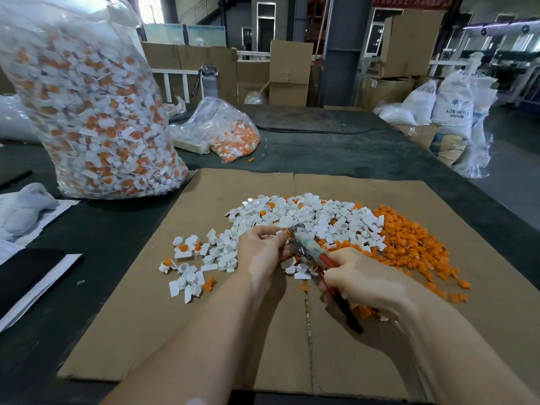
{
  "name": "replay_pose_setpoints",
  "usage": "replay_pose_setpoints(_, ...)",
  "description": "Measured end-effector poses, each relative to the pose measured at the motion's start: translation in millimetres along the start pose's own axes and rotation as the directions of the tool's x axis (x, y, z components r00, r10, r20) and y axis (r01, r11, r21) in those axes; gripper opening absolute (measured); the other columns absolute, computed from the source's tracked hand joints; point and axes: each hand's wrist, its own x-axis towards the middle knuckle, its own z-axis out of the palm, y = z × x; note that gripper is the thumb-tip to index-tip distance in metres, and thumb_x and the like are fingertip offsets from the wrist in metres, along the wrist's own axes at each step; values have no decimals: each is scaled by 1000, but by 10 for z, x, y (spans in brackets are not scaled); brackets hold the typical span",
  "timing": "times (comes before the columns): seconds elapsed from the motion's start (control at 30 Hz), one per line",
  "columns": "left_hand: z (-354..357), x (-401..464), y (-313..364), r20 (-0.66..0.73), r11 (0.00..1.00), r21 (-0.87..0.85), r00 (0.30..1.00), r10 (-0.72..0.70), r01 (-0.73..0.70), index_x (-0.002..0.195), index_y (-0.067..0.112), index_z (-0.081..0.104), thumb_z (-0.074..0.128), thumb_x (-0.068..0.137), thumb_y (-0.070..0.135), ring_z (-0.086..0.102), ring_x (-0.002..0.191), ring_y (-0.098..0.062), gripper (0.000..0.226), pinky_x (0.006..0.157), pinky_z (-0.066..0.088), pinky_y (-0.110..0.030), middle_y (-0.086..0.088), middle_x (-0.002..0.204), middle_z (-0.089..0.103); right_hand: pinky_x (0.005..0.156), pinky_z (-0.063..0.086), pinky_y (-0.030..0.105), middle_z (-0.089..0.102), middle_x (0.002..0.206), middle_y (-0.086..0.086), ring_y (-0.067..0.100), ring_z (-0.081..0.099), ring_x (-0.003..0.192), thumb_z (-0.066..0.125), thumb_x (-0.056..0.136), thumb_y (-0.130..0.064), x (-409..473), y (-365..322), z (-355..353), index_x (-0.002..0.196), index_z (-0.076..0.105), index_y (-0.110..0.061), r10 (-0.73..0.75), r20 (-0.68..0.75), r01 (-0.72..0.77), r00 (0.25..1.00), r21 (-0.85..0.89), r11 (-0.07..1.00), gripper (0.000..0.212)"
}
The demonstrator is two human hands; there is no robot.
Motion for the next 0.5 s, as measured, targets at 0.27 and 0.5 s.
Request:
replay_pose_setpoints(0.27, 5, -9, -34, -23, 1000, 29, 1000, 11, -11, 94, 1, 59, 59, 90, 2, 56, 44, -5, 5, 54, 55, -25, -9, 65, 59, 53, 36, 27, 50, 69, 4, 15, 45, 54, 48, 96, -33, 14, -1, 88, 78, 49, -13, -136, -146, 101, 980, -226, 969, 27)
replay_pose_setpoints(0.5, 24, -12, -63, -57, 1000, -18, 998, 5, -6, 99, 1, 59, 60, 89, 2, 60, 53, -12, 10, 57, 56, -27, -13, 73, 63, 54, 35, 24, 53, 77, 2, 13, 47, 58, 54, 91, -44, 61, 89, 140, 88, 53, -15, -148, -218, 110, 965, -179, 978, 29)
